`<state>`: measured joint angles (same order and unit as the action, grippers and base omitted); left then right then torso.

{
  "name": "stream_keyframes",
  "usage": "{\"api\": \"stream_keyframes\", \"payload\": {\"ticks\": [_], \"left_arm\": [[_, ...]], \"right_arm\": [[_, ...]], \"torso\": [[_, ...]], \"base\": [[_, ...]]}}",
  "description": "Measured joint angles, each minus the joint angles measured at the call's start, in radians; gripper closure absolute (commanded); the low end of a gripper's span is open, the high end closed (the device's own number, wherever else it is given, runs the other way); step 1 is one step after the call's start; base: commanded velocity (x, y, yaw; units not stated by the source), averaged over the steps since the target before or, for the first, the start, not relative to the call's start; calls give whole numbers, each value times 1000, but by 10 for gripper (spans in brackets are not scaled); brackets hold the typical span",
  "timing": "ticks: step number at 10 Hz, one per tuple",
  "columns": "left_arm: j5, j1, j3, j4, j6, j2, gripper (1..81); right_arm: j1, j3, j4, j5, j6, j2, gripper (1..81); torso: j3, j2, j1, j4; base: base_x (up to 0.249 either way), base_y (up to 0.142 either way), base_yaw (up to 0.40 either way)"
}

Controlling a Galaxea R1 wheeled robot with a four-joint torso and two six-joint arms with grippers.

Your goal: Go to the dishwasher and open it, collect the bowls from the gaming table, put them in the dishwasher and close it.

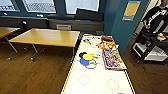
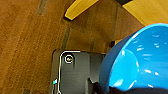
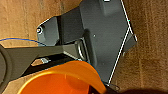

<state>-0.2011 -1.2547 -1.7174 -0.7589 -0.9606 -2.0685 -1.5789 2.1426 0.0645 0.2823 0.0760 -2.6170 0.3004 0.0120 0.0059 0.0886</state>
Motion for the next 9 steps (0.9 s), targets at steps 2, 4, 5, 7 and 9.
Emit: {"api": "stream_keyframes", "payload": {"ticks": [2, 4, 5, 7, 9], "left_arm": [[-27, -50, -91, -16, 16, -77, 811], [-49, -87, -192, -24, 23, -165, 811], [-54, -108, -249, -28, 24, -205, 811], [-58, -142, -364, -41, 30, -277, 811], [-62, -175, -460, -58, 34, -347, 811]], "right_arm": [[-4, 21, 1, -2, -5, -17, 811], [-11, 46, 3, -3, -6, -41, 811], [-14, 54, 4, -6, -5, -50, 811], [-24, 60, 7, -11, -6, -54, 811], [-33, 75, 7, -16, -8, -61, 811]], "torso": [[-41, 0, -1, 0], [-88, 0, -2, 0], [-111, 1, -2, 0], [-157, 2, -3, 0], [-202, 2, -4, 0]], "base": [[0, 0, 0], [0, 0, 0], [0, 0, 0], [0, 0, 0], [0, 0, 0]]}}
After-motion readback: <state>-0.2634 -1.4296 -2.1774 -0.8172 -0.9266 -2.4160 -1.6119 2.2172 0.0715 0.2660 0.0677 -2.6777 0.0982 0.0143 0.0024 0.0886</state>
